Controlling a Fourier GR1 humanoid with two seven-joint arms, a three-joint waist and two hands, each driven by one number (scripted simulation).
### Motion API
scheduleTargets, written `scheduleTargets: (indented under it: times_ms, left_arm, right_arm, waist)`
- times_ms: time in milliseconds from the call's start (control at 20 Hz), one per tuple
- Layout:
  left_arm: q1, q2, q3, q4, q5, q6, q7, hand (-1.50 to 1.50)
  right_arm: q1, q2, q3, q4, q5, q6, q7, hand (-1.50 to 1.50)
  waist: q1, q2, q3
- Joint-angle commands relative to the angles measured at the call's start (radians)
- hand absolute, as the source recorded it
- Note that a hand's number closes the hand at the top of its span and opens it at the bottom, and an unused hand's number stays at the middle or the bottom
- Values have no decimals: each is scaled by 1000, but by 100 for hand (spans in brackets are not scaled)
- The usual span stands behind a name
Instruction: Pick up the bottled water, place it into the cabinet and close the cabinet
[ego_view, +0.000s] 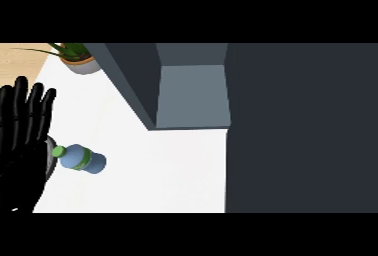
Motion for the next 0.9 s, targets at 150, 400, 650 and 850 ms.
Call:
scheduleTargets:
  times_ms: [150, 400, 650, 850]
  left_arm:
    - [92, 10, 84, -122, -27, 61, 79, -150]
    - [258, -93, 58, -161, 93, 193, 141, -150]
    - [348, -95, -38, -318, 76, 261, 239, -150]
    - [404, -96, -21, -368, 88, 233, 222, -150]
  right_arm:
    - [131, -37, -12, -97, -38, 66, 59, -150]
    - [301, -13, 86, -196, -188, 170, 96, -150]
    - [405, -34, 69, -323, -246, 202, 134, -150]
    - [547, -20, 55, -427, -275, 251, 106, -150]
  waist:
    - [24, -22, -3]
    - [26, -30, -4]
    - [21, -23, -3]
    - [15, -23, -3]
